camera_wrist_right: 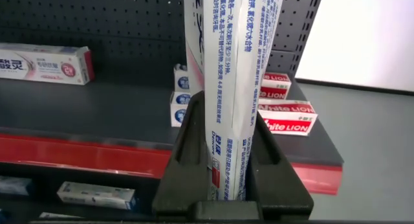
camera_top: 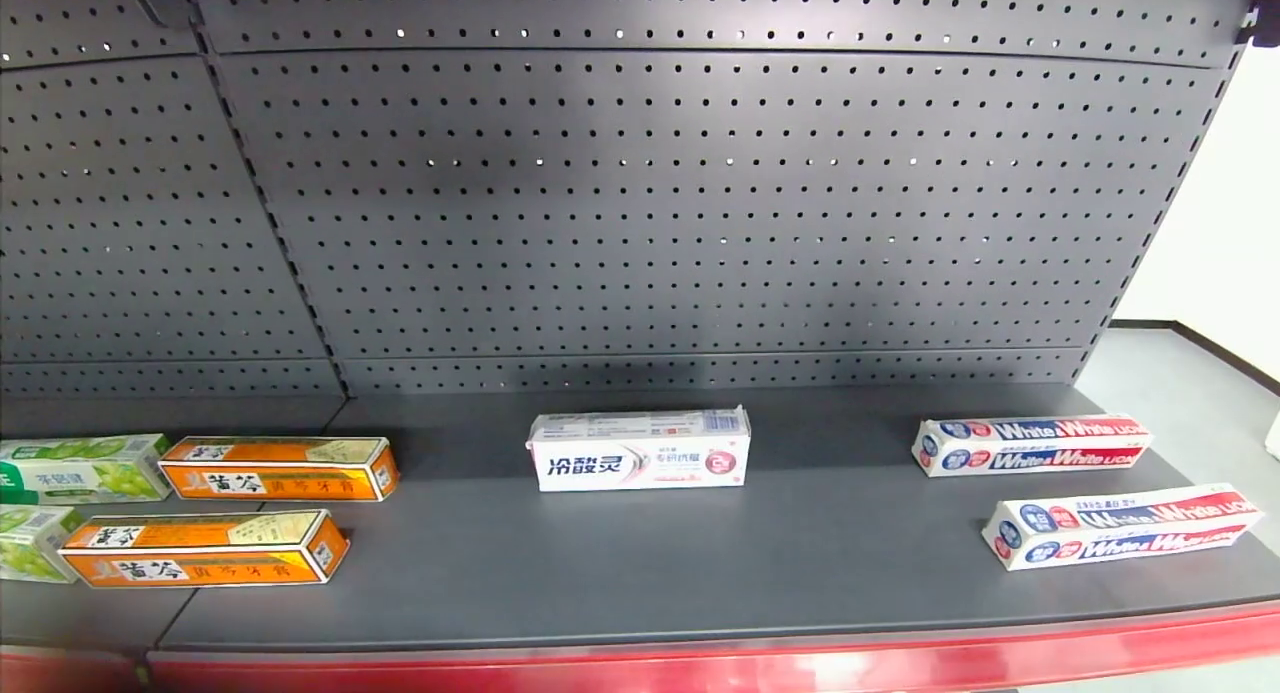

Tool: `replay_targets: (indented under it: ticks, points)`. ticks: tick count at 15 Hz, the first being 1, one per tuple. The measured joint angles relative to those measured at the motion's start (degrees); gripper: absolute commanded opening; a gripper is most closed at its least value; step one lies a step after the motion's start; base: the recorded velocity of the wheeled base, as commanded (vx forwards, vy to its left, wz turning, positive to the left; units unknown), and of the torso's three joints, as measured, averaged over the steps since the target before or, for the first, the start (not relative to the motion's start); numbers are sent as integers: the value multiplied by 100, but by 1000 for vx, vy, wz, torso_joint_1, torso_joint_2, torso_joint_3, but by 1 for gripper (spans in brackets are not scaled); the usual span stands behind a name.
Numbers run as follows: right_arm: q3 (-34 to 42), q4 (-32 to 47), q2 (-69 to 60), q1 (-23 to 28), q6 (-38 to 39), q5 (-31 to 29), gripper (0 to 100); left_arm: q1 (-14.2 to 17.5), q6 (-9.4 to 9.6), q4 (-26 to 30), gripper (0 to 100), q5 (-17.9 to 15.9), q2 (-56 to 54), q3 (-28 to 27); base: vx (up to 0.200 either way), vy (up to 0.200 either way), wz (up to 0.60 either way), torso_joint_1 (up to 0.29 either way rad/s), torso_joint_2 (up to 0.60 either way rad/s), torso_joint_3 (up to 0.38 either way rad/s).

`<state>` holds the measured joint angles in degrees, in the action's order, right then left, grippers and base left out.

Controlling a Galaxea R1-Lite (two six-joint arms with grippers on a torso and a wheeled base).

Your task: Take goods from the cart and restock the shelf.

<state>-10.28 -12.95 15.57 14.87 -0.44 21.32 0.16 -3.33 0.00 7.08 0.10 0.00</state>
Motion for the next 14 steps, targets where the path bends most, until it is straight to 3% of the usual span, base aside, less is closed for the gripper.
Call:
replay_targets:
  ticks: [6, 9, 14]
  points:
    - [226, 30, -385, -306, 218, 155, 0, -5, 2, 0, 100, 2, 0, 0, 0, 0, 0, 0, 0, 0]
    - [336, 127, -725, -728, 528, 155, 0, 2, 2, 0, 100, 2, 0, 0, 0, 0, 0, 0, 0, 0]
    - [339, 1039, -1061, -1245, 508, 77, 0, -2, 2, 0, 100, 0, 0, 0, 0, 0, 0, 0, 0, 0]
